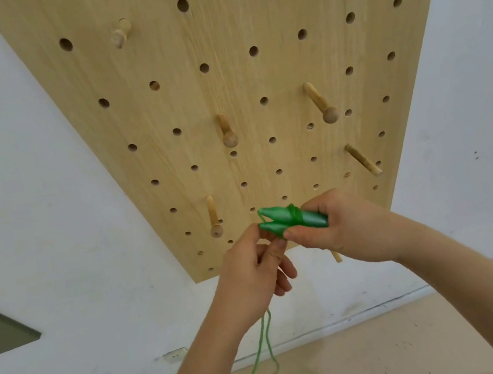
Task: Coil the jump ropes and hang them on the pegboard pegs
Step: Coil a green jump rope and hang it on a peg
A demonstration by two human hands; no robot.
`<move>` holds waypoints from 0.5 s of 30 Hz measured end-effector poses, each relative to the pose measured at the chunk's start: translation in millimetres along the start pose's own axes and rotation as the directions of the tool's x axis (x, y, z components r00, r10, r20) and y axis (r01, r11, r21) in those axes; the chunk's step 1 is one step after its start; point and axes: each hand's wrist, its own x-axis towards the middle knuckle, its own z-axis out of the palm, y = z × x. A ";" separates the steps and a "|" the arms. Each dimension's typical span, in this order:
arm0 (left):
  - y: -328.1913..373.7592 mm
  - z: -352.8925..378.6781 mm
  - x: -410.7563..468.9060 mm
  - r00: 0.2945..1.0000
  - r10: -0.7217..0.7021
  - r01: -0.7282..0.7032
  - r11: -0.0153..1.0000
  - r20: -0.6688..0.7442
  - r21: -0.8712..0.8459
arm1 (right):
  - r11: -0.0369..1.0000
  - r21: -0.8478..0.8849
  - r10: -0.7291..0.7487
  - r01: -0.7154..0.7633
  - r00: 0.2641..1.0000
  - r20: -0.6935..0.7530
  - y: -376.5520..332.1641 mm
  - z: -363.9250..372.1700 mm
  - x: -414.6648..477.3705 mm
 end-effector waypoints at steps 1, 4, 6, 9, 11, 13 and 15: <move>0.8 -2.0 -0.8 1.000 -0.011 0.012 0.999 -0.017 0.040 | 0.999 -0.045 -0.002 0.002 1.000 -0.003 0.6 2.8 0.6; 2.0 -7.7 -4.4 0.993 0.042 -0.009 0.958 -0.111 0.286 | 0.979 -0.202 -0.020 0.009 0.998 -0.054 1.9 10.9 3.1; -0.7 -9.8 -9.5 0.993 0.101 -0.049 0.839 -0.066 0.542 | 0.954 -0.299 -0.029 0.009 0.998 -0.063 0.4 14.4 6.7; -10.9 -17.7 -13.9 0.933 0.340 -0.258 0.399 0.120 0.880 | 0.881 -0.473 -0.033 0.007 0.998 -0.047 -2.5 17.5 14.5; -8.8 -27.4 -14.6 0.893 0.398 -0.321 0.241 0.209 0.916 | 0.833 -0.553 -0.004 -0.002 1.000 -0.009 -3.3 21.0 17.3; -7.1 -35.0 -15.3 0.862 0.438 -0.343 0.131 0.256 0.930 | 0.804 -0.594 0.025 0.009 0.998 0.049 -2.9 25.5 19.3; 1.2 -39.3 -17.3 0.835 0.421 -0.403 0.031 0.354 0.914 | 0.796 -0.605 0.071 0.020 0.990 0.126 -3.1 27.5 22.9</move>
